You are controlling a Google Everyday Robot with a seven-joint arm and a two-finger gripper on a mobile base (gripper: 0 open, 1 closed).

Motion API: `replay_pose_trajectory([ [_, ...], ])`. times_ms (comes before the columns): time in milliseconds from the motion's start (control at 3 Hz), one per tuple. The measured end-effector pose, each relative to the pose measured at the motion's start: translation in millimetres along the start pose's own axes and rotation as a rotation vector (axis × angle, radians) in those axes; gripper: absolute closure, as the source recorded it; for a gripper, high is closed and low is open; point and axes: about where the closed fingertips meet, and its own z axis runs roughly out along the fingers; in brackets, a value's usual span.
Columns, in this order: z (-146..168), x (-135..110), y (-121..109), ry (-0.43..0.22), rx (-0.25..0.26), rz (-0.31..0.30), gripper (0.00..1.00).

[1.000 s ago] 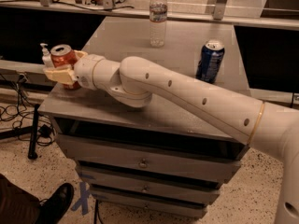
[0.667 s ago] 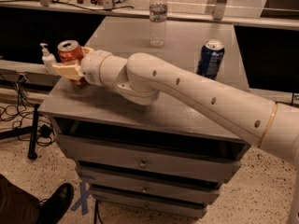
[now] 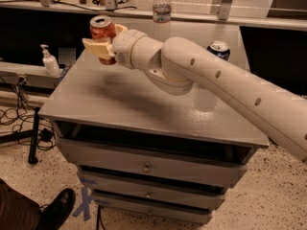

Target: Pick coke can

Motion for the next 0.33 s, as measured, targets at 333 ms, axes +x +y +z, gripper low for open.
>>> replay_pose_trajectory([
  [333,-3.1,-2.3,-5.0,-0.003,0.009,-0.001,1.0],
])
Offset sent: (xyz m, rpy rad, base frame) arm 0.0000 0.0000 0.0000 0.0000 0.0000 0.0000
